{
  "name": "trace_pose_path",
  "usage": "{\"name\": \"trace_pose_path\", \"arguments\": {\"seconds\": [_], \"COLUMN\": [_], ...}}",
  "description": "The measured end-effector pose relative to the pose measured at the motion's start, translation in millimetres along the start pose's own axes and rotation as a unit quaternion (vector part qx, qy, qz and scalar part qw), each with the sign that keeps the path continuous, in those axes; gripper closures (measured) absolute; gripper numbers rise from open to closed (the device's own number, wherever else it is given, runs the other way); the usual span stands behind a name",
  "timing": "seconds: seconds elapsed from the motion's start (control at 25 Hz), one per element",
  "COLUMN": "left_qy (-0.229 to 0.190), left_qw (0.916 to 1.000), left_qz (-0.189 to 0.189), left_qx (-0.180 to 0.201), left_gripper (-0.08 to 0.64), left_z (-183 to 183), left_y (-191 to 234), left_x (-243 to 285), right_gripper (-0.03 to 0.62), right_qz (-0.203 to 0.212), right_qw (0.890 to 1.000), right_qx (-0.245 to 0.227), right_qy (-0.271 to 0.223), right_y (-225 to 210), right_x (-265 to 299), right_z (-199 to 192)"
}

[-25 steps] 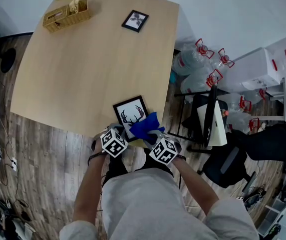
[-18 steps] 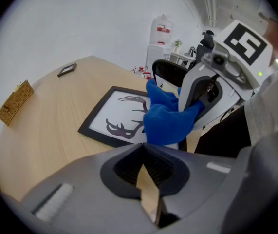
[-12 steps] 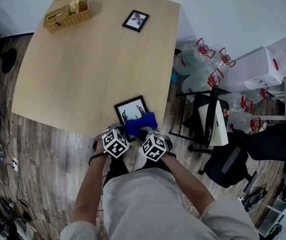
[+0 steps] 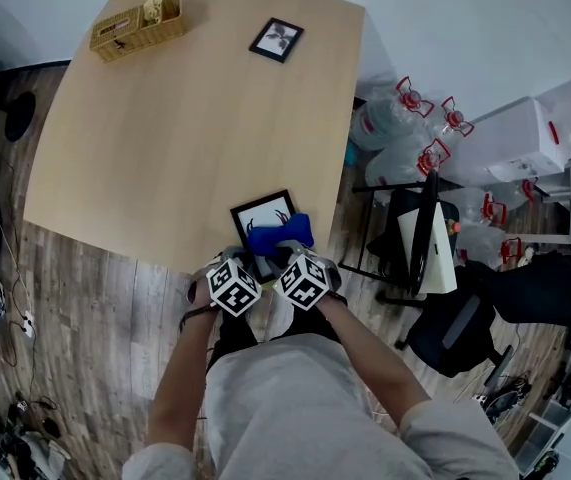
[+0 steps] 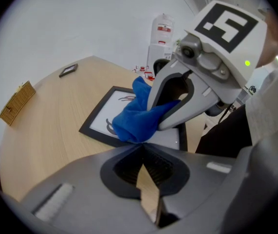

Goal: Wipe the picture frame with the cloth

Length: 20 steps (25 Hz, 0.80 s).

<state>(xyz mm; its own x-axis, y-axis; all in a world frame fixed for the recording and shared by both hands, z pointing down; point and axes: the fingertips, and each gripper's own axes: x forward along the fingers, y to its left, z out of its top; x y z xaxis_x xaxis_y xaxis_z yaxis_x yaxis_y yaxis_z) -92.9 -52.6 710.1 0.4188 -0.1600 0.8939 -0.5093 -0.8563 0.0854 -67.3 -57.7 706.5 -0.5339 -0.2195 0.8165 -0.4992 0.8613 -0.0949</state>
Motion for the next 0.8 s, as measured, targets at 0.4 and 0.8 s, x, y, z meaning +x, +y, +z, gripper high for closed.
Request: {"name": "trace_pose_path", "arguments": {"seconds": [0.4,0.8], "left_qy": [-0.012,-0.025], "left_qw": [0.9996,0.9983], "left_qz": [0.003,-0.002], "left_qx": [-0.024,-0.054], "left_gripper": [0.508,0.508], "left_z": [0.1,2.2], "left_y": [1.5,0.0], "left_x": [-1.2,-0.4], "right_gripper": [0.528,0.528], "right_qz": [-0.02,-0.036], "right_qw": [1.0,0.999], "right_qx": [0.008,0.007], "right_qy": [-0.009,-0.019], "right_y": [-24.6,-48.3], "right_x": [15.3,27.3], "right_z": [26.7,48.3]}}
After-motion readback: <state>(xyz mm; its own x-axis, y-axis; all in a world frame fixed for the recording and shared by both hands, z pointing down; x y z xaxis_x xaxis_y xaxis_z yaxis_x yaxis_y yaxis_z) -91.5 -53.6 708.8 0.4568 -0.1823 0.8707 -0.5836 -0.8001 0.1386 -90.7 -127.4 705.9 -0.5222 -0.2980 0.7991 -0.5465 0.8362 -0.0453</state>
